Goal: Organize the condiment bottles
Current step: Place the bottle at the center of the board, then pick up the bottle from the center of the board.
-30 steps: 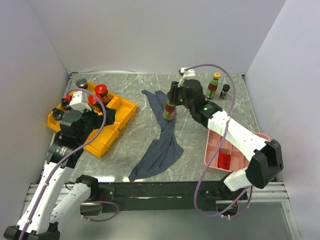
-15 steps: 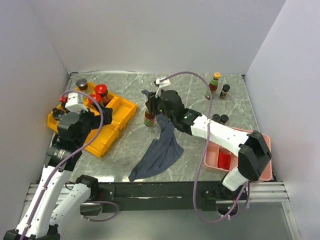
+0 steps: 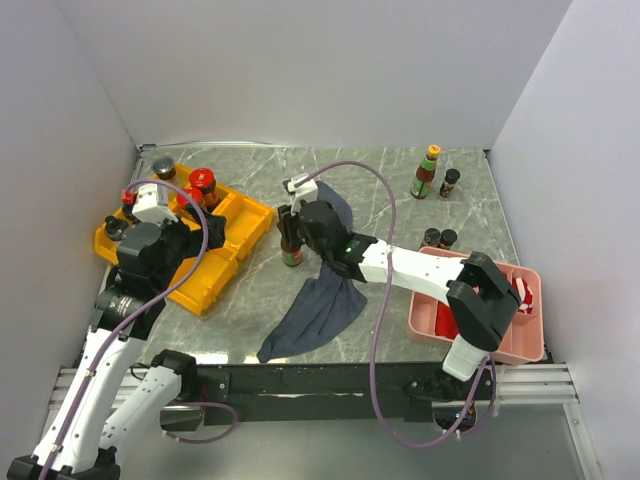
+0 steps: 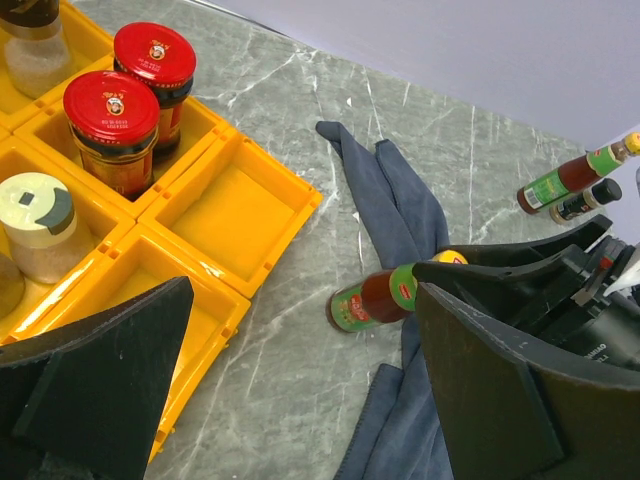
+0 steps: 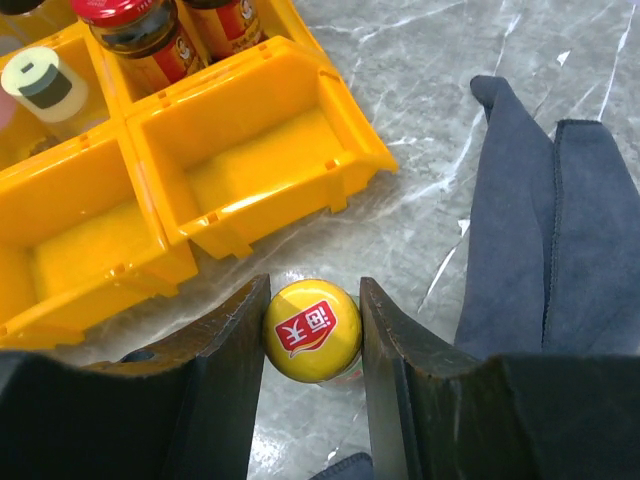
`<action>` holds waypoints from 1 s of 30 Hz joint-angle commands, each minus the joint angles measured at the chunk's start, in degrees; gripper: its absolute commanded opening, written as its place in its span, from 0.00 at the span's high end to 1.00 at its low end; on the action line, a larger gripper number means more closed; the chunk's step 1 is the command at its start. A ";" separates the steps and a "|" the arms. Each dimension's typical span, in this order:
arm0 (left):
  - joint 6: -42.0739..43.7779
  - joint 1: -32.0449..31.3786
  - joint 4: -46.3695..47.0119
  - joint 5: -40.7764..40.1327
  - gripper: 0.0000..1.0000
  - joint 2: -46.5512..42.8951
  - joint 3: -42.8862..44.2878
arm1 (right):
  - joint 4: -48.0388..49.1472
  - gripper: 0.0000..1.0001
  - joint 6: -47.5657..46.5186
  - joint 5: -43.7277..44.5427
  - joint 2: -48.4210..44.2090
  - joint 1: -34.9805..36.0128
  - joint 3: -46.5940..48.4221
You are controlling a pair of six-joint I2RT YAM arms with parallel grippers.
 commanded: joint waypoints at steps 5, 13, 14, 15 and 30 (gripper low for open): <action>-0.67 -0.09 0.80 -0.49 0.01 -0.18 0.63 | 7.74 0.60 -0.15 3.82 -0.78 1.12 0.12; -0.58 -0.09 0.63 -0.23 0.01 0.52 0.80 | 4.76 0.11 0.11 5.40 -6.65 1.12 -0.05; -0.58 -0.09 0.80 -0.31 0.01 0.35 0.63 | 4.05 0.10 0.20 5.75 -7.54 1.12 0.03; -0.58 -0.09 1.15 -0.31 0.01 0.26 0.54 | 3.26 0.09 0.11 6.54 -8.42 1.21 0.03; -9.19 -0.44 3.87 9.97 0.01 11.76 5.89 | -23.82 0.00 5.38 28.26 -30.72 0.42 -4.60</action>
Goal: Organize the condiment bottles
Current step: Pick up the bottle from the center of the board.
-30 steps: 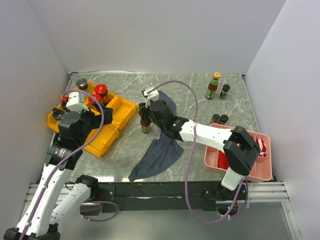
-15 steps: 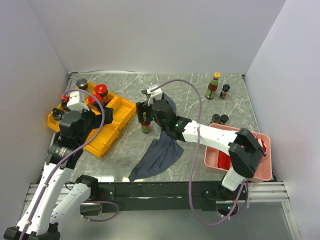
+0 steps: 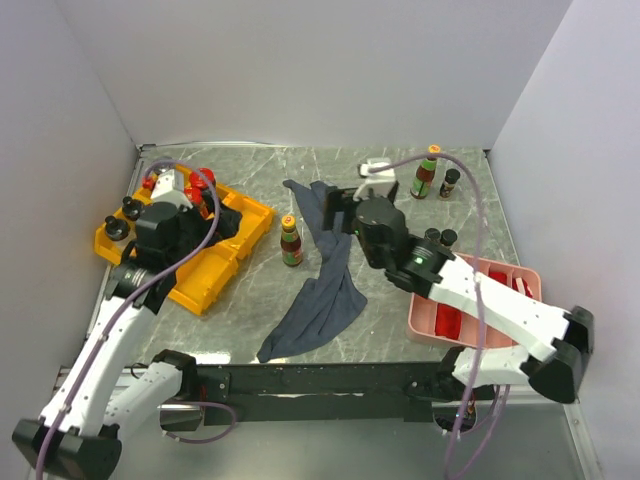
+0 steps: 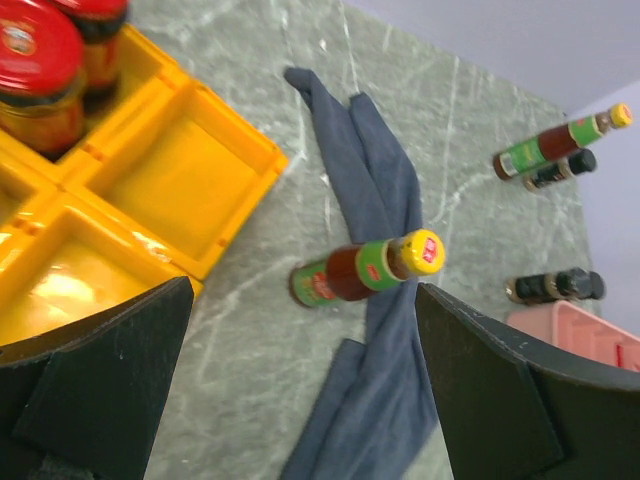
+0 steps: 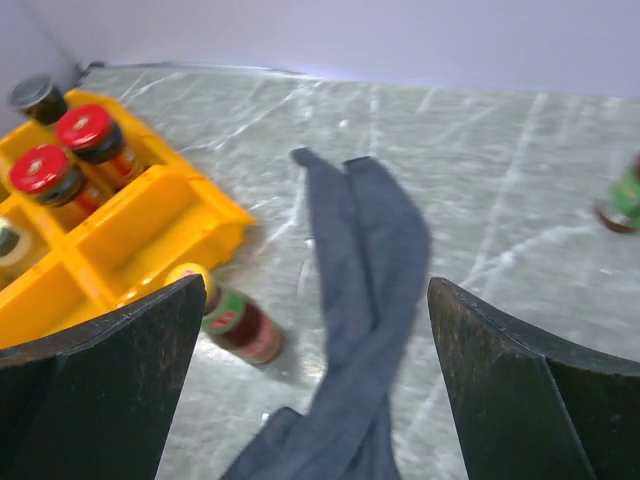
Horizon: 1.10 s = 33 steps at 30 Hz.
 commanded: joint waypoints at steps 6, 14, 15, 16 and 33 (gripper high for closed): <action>-3.64 -8.93 6.71 -1.48 0.01 9.70 6.41 | 2.22 0.00 5.91 -0.68 -18.90 -0.46 -18.59; -0.30 -20.72 10.49 -12.56 0.06 19.54 8.88 | 6.28 0.00 8.90 2.02 -23.05 -0.54 -25.38; 0.05 -21.16 10.67 -13.53 0.06 20.59 9.23 | 7.68 0.00 8.81 1.85 -23.49 -0.46 -25.91; 0.22 -22.03 10.50 -14.23 0.07 22.87 9.58 | 8.65 0.00 8.72 1.41 -23.58 -0.54 -26.35; 6.20 -25.82 20.25 -20.57 0.38 32.64 7.91 | 8.92 0.00 8.46 1.14 -23.76 -0.54 -27.41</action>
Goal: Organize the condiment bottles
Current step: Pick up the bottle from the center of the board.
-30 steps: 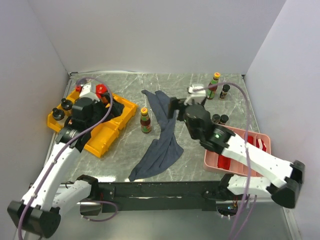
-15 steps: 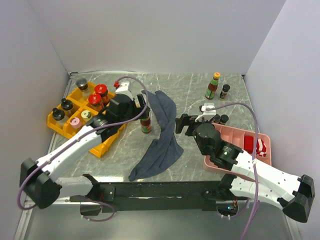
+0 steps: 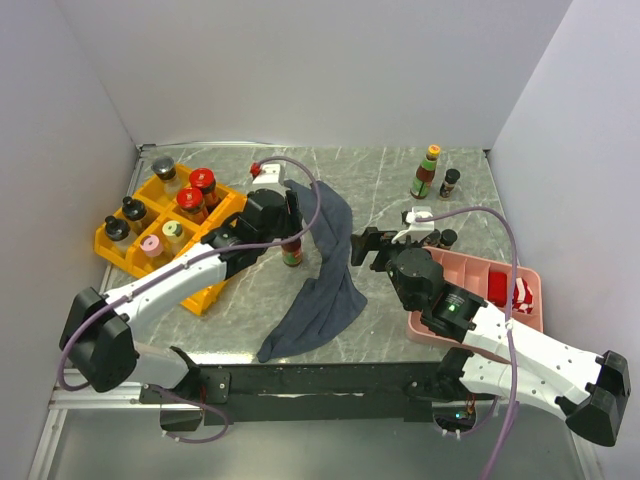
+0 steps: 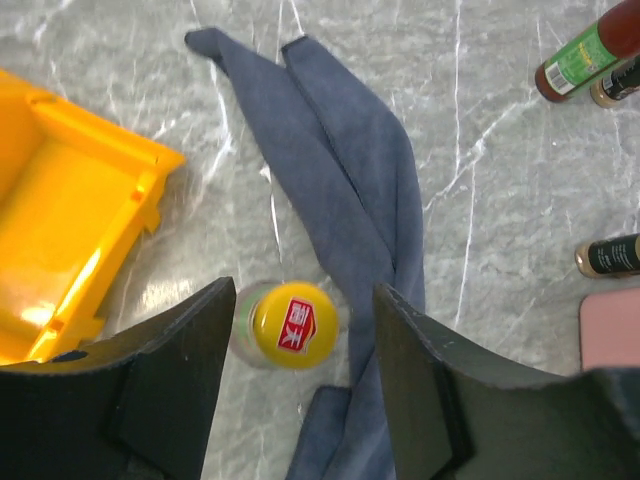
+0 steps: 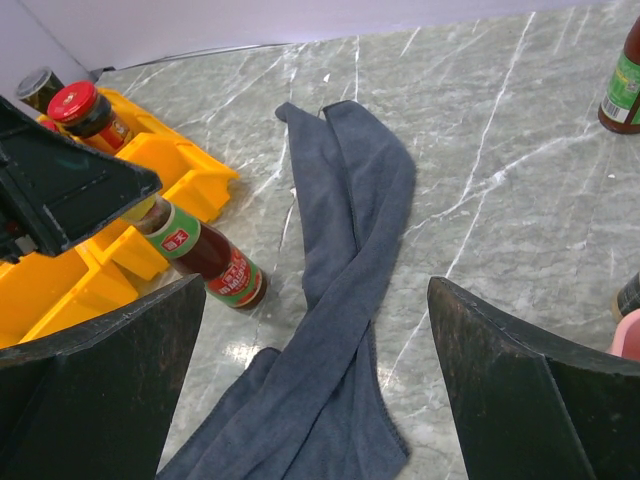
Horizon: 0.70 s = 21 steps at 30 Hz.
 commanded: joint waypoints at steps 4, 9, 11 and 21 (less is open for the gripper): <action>2.42 -0.58 4.53 -0.50 0.46 3.93 0.68 | 2.12 0.00 0.24 0.56 -0.52 -0.22 0.13; 2.25 -1.37 4.44 -0.76 0.46 4.82 0.42 | 1.86 0.00 0.24 0.38 -0.26 -0.22 0.39; 2.25 -1.46 4.53 -1.11 0.45 5.08 0.24 | 1.94 0.00 0.24 0.29 -0.26 -0.22 0.39; -0.03 -1.72 -0.47 -4.54 0.98 5.61 3.49 | 1.77 0.00 -0.02 0.20 -0.26 -0.22 0.48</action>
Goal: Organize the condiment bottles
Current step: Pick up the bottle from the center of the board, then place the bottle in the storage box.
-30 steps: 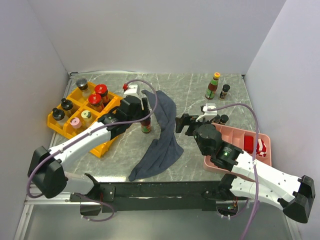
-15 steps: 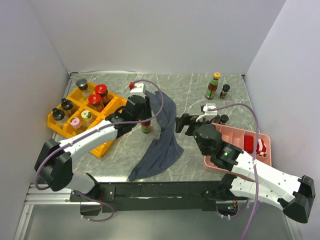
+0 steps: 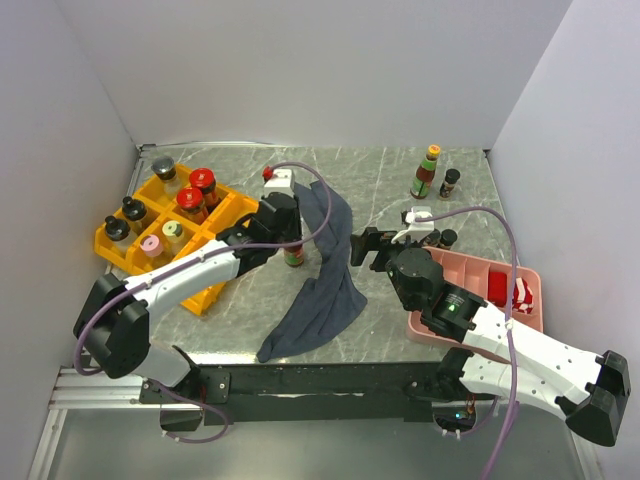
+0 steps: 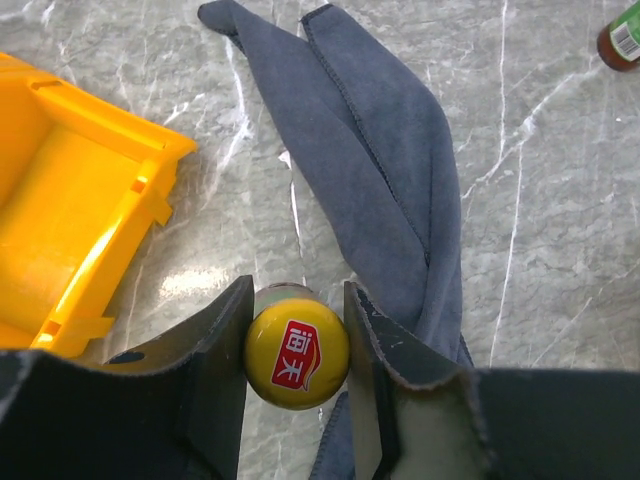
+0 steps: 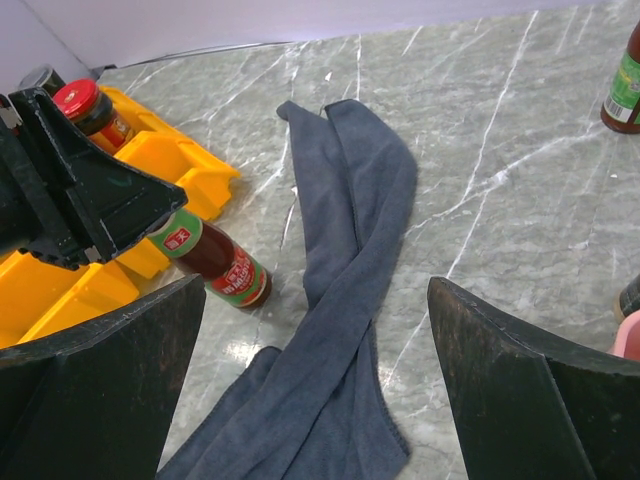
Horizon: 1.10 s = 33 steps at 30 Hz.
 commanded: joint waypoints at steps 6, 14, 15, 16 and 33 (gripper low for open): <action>-4.57 -0.48 -6.86 -5.43 0.99 -1.41 7.88 | 1.61 0.00 0.00 0.16 -0.30 -0.26 0.57; -3.70 -0.48 -11.61 -10.44 0.99 -2.82 16.85 | 1.53 0.00 -0.09 0.33 -1.62 -0.26 0.13; -3.44 -0.39 -11.87 -11.41 0.99 -2.82 17.72 | 1.53 0.00 -0.09 0.33 -1.71 -0.17 0.21; -3.08 -0.39 -12.13 -13.16 0.99 -2.82 19.39 | 1.61 0.00 0.00 0.25 -1.71 -0.17 0.04; 3.07 16.74 -6.43 -8.88 0.99 2.97 28.90 | 1.97 0.00 -0.35 -0.10 -2.94 -0.17 -0.58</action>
